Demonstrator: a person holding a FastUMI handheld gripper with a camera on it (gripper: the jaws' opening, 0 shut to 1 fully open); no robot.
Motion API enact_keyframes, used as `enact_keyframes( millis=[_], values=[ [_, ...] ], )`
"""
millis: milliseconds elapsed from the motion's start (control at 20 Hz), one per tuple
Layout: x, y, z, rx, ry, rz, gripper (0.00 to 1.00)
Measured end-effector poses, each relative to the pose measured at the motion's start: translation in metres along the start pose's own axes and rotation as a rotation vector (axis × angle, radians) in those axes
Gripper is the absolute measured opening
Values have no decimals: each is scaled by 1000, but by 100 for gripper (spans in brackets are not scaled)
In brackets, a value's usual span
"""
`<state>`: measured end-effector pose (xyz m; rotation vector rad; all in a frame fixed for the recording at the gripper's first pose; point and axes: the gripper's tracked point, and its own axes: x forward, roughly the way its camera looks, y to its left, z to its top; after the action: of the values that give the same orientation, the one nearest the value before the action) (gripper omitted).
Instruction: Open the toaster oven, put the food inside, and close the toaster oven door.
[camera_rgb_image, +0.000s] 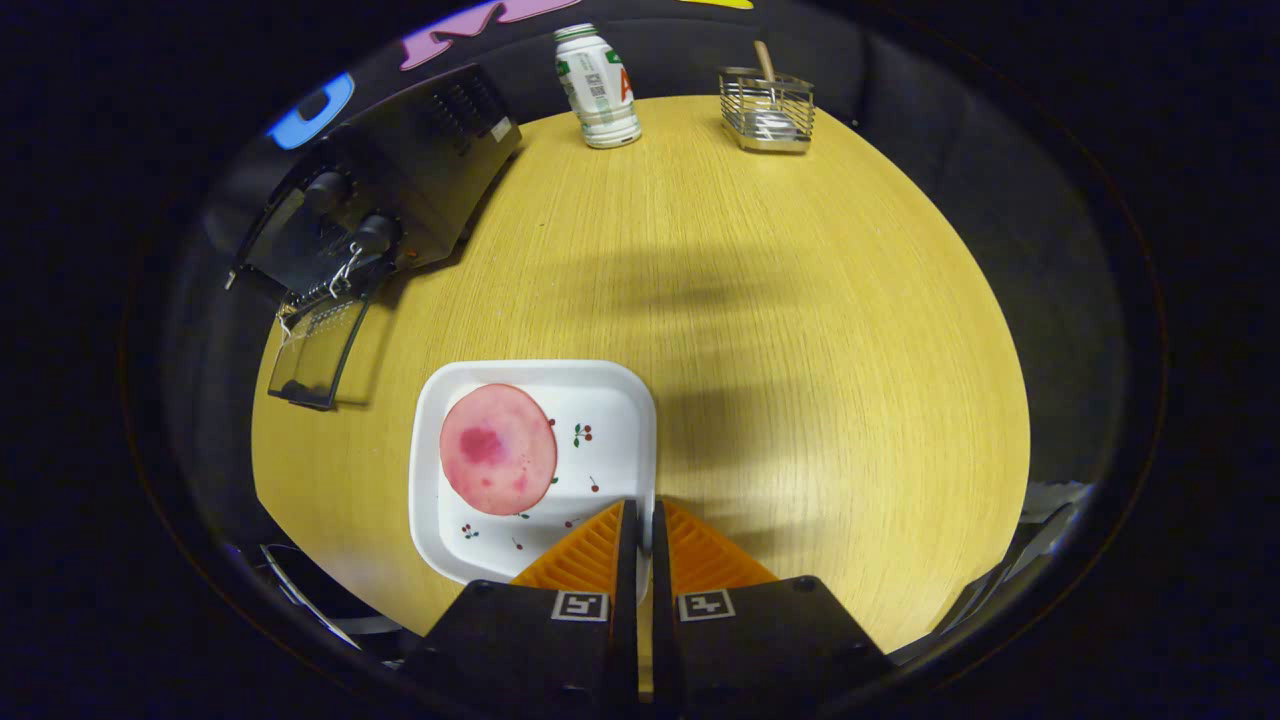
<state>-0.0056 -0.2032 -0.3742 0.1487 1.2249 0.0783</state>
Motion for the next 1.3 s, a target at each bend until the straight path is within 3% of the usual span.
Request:
enact_keyframes(
  millis=[300, 450, 650, 850, 1300],
  values=[
    [-1, 2, -4, -24, -9, 78, 6],
    [-2, 2, -10, 69, 29, 110, 5],
    [-10, 13, -15, 215, 33, 240, 5],
    [-19, 8, -20, 358, 25, 306, 5],
    [-52, 6, -10, 532, -26, 410, 5]
  ],
)
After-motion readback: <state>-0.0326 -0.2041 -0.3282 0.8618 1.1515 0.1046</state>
